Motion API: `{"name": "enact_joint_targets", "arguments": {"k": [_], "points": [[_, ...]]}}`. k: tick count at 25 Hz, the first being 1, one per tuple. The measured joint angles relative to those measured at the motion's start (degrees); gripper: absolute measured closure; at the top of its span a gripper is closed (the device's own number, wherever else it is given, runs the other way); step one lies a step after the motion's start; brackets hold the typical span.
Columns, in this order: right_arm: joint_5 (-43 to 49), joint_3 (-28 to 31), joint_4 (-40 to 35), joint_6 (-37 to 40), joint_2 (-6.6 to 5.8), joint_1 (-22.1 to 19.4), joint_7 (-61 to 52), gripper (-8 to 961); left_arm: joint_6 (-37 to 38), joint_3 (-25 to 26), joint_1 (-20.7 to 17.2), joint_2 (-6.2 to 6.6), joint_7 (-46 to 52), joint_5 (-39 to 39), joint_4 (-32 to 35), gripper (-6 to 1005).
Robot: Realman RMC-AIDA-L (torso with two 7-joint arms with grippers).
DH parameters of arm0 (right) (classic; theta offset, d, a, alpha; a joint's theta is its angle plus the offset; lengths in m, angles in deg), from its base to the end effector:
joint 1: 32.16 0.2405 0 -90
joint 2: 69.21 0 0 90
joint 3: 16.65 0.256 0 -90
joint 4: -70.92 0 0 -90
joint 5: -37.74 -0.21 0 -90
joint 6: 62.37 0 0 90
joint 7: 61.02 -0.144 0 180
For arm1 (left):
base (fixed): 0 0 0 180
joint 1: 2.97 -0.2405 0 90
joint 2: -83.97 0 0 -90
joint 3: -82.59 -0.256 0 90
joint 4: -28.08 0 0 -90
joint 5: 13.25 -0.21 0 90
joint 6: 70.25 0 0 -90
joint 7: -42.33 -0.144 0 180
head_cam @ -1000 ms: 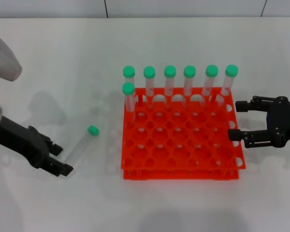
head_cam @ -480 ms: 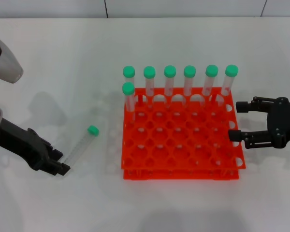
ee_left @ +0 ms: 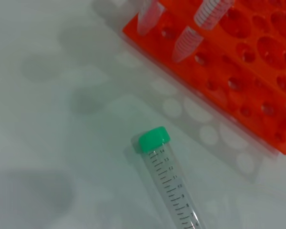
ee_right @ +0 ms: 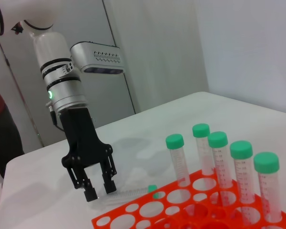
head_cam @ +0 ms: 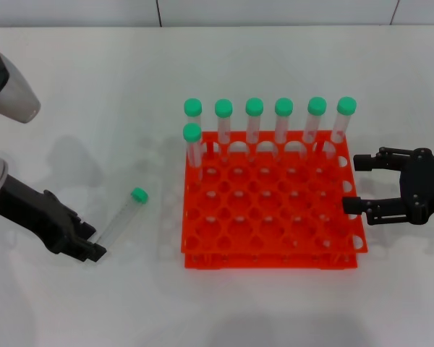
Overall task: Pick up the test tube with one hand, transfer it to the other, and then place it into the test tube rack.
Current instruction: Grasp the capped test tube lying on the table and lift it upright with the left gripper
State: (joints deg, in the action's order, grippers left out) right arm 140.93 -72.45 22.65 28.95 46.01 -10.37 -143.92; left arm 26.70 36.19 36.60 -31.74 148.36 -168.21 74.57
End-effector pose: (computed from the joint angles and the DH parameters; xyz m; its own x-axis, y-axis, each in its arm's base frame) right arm 0.2649 0.3087 0.0248 0.8417 -0.2900 -0.4555 -0.3864 -0.9127 -0.1329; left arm -0.2822 0.3348 0.0231 0.7673 0.5879 -0.2562 0.5808 -0.8064 -0.1111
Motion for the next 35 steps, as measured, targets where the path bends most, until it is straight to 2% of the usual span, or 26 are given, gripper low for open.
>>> {"name": "enact_joint_targets", "arguments": {"k": [21, 27, 35], "points": [[-0.18, 0.0, 0.03, 0.0, 0.0, 0.12, 0.11, 96, -0.01, -0.92, 0.42, -0.31, 0.89, 0.0, 0.01, 529], [-0.63, 0.0, 0.03, 0.0, 0.0, 0.0, 0.25, 96, -0.23, -0.95, 0.42, -0.31, 1.31, -0.04, 0.01, 614], [-0.63, 0.0, 0.03, 0.0, 0.0, 0.0, 0.29, 96, -0.28, -0.98, 0.42, -0.3, 1.37, -0.17, 0.01, 611]]}}
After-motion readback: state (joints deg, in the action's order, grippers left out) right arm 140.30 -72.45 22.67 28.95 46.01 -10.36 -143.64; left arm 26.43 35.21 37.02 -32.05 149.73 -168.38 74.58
